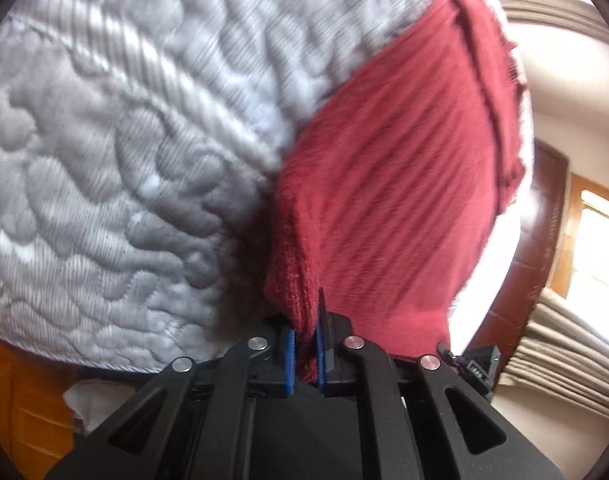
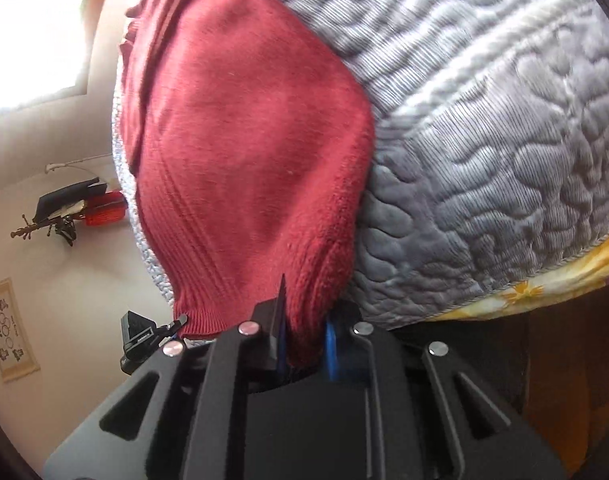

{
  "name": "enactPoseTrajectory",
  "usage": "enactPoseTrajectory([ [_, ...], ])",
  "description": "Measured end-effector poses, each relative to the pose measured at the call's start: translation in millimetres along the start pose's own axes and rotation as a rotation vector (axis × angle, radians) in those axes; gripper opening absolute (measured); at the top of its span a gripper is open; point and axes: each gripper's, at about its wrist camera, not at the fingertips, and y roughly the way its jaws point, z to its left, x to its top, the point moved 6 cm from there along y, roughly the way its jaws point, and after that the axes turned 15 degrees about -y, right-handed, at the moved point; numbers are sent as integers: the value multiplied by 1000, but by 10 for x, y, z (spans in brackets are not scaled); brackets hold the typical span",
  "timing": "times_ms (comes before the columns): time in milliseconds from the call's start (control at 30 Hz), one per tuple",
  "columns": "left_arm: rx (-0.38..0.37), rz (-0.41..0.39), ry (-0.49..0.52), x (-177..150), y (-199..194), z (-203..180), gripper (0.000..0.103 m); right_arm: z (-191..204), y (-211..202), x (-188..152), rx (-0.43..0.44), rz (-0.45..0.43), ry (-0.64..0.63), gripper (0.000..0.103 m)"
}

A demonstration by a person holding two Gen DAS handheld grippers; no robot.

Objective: Fold small clothes

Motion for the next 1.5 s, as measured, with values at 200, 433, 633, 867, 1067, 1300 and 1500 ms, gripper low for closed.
enactPoseTrajectory([
  [200,-164,-38,0,-21,-342,-368,7,390,-285,256,34,-86,-37,12],
  [433,-307,-79,35,65,-671,-1049,7,755,-636,820,69,-174,-88,12],
  [633,-362,-71,6,404,-644,-1518,7,824,-632,1379,69,-173,-71,12],
  [867,-314,-27,-134,980,-313,-1810,8,611,-378,1975,62,-131,66,6],
  [1067,-224,-2,-220,1387,85,-1842,20,464,-189,2370,-28,-77,49,16],
  [1300,-182,-59,-67,1455,-196,-2099,70,605,-226,2489,-190,-40,-214,39],
  [1500,110,-142,331,1312,-252,-2270,84,693,67,2353,-368,25,-456,56],
])
